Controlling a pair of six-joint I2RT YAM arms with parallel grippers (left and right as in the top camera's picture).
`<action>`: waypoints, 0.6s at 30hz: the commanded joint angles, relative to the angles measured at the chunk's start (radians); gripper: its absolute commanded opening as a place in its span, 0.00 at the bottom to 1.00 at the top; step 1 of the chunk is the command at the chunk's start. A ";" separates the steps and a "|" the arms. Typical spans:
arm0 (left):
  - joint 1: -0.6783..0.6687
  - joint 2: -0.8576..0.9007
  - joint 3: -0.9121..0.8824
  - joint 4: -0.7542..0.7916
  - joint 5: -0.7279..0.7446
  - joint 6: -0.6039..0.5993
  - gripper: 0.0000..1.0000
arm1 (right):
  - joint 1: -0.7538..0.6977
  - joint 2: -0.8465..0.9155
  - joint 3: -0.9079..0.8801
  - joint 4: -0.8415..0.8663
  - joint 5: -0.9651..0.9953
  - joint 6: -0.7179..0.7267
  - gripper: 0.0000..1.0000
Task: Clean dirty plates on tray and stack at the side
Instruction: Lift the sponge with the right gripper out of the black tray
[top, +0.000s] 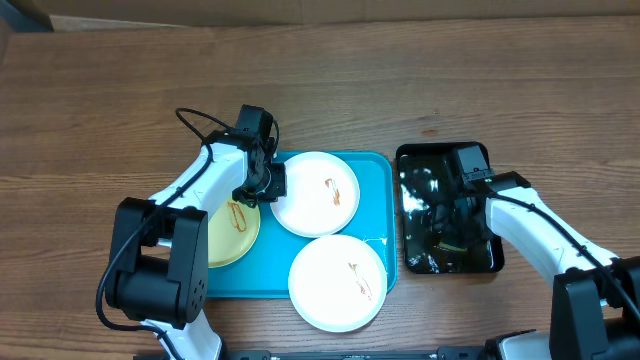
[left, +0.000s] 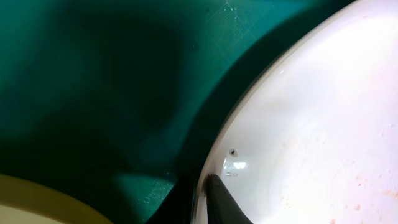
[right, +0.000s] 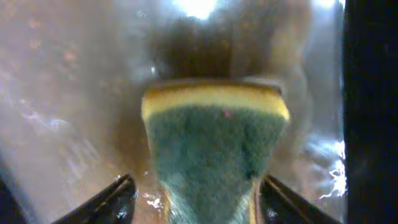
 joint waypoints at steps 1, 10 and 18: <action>-0.006 0.009 -0.014 0.000 -0.011 -0.006 0.11 | -0.002 0.000 -0.023 0.026 -0.025 0.002 0.35; -0.006 0.009 -0.014 0.001 -0.011 -0.006 0.04 | -0.003 -0.008 0.152 -0.156 -0.095 -0.044 0.04; -0.006 0.009 -0.014 0.008 -0.010 -0.006 0.04 | -0.003 -0.008 0.320 -0.327 -0.093 -0.044 0.04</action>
